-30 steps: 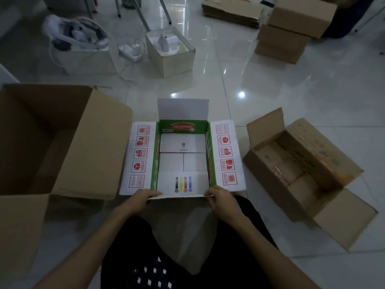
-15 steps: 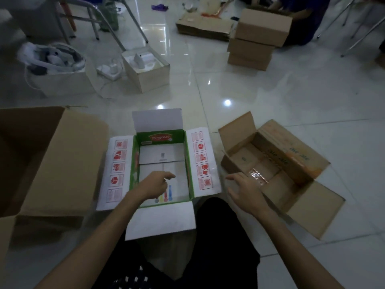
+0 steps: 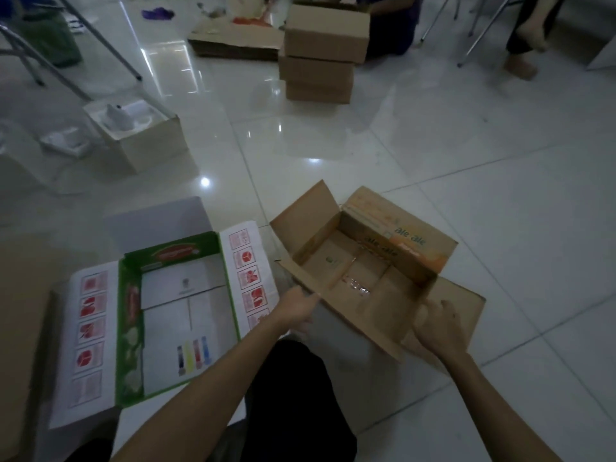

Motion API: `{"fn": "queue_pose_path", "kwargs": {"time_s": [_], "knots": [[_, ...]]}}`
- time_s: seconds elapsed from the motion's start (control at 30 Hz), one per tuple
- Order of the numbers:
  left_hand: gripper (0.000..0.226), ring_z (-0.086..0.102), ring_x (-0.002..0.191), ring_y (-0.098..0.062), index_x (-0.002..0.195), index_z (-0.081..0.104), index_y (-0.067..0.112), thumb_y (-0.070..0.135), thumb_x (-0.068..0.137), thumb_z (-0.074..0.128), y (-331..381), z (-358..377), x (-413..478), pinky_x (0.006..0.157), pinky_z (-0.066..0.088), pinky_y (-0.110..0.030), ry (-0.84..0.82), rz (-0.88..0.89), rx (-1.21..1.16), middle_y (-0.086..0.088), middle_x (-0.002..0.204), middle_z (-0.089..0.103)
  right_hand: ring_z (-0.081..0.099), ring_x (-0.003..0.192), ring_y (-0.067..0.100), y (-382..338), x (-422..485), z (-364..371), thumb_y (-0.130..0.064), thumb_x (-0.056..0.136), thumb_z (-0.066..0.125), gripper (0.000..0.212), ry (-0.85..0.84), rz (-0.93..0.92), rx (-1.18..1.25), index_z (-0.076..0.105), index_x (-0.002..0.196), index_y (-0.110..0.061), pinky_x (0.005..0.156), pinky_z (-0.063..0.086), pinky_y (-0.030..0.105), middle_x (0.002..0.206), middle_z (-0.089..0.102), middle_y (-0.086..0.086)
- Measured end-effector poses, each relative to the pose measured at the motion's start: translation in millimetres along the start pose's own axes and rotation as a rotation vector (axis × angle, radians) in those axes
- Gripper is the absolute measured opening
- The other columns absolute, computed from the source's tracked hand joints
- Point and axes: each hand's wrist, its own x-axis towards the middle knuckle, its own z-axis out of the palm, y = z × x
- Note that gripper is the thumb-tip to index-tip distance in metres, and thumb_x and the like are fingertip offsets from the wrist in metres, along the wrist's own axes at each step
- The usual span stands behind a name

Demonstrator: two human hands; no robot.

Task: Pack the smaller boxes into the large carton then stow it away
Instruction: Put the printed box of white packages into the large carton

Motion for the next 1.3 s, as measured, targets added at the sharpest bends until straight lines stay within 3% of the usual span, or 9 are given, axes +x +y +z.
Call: {"fn": "queue_pose_path", "kwargs": {"time_s": [0.07,0.2,0.4,0.53,0.83,1.0,1.1,1.23,1.3], "knots": [[0.052,0.065,0.093,-0.029,0.135,0.034,0.012,0.035,0.092,0.052,3.9,14.7,10.5,0.058,0.058,-0.031,0.022,-0.01,-0.009,-0.013,0.123,0.054,0.023,0.139,0.039,15.4,14.1,6.6,-0.03,0.09,0.052,0.061,0.019,0.216,0.086,0.029,0.143,-0.01,0.113,0.024,0.051,0.152,0.024,0.02],[0.057,0.064,0.099,-0.029,0.138,0.024,0.006,0.02,0.092,0.055,14.6,31.2,34.4,0.075,0.059,-0.038,0.077,-0.006,-0.015,-0.013,0.128,0.053,0.028,0.134,0.041,32.1,37.3,6.2,-0.024,0.086,0.059,0.076,0.072,0.647,0.478,0.016,0.146,-0.005,0.111,0.026,0.052,0.153,0.019,0.02],[0.05,0.066,0.097,-0.032,0.138,0.029,-0.003,0.015,0.095,0.045,38.5,26.4,71.3,0.058,0.057,-0.031,0.085,-0.032,-0.005,-0.02,0.118,0.061,0.037,0.128,0.046,41.2,44.3,21.4,-0.026,0.084,0.065,0.082,0.015,0.584,0.509,0.016,0.144,0.001,0.102,0.039,0.054,0.145,0.032,0.027],[0.048,0.052,0.117,-0.041,0.143,0.02,0.003,0.027,0.101,0.027,52.5,3.4,91.9,0.088,0.052,-0.049,0.21,-0.105,-0.226,-0.021,0.122,0.054,0.042,0.125,0.047,27.3,27.9,36.9,-0.033,0.079,0.072,0.103,-0.005,0.618,0.587,0.003,0.145,0.004,0.097,0.045,0.052,0.144,0.033,0.03],[0.086,0.058,0.107,-0.031,0.145,-0.016,0.011,0.009,0.091,0.05,34.1,2.9,94.2,0.082,0.053,-0.039,0.294,0.191,0.198,-0.021,0.134,0.047,0.041,0.123,0.045,-12.4,-22.2,83.6,-0.041,0.077,0.068,0.105,-0.201,0.543,0.575,0.001,0.147,0.0,0.095,0.044,0.044,0.145,0.029,0.029],[0.086,0.053,0.061,-0.015,0.144,-0.022,0.009,0.003,0.092,0.046,23.7,-2.2,94.2,0.051,0.047,-0.027,0.309,0.075,0.257,-0.015,0.088,0.056,0.037,0.128,0.033,-44.0,3.5,52.4,-0.037,0.097,0.025,0.053,0.145,0.686,0.516,0.031,0.14,-0.007,0.105,0.028,0.044,0.145,0.036,0.018],[0.083,0.052,0.06,-0.015,0.145,-0.018,0.004,0.001,0.092,0.047,15.7,1.3,98.1,0.059,0.046,-0.03,0.316,0.08,0.294,-0.003,0.067,0.047,0.023,0.137,0.041,-27.5,23.1,53.6,-0.038,0.083,0.061,0.079,0.094,0.469,0.395,0.022,0.145,-0.007,0.111,0.022,0.054,0.152,0.02,0.022],[0.072,0.055,0.072,-0.023,0.145,-0.008,-0.002,0.002,0.094,0.042,8.5,2.3,103.0,0.062,0.051,-0.035,0.301,0.075,0.238,-0.011,0.076,0.055,0.005,0.145,0.039,-24.5,23.7,49.9,-0.043,0.087,0.046,0.081,0.227,0.55,0.407,0.008,0.148,-0.006,0.118,0.009,0.049,0.157,0.004,0.023],[0.066,0.059,0.088,-0.034,0.145,0.003,-0.003,0.002,0.093,0.043,7.4,-0.3,104.2,0.082,0.051,-0.042,0.326,0.082,0.232,-0.027,0.102,0.06,0.002,0.145,0.04,-26.2,17.8,51.2,-0.052,0.087,0.043,0.082,0.124,0.404,0.195,0.007,0.148,-0.011,0.117,0.011,0.049,0.157,0.002,0.023]]}}
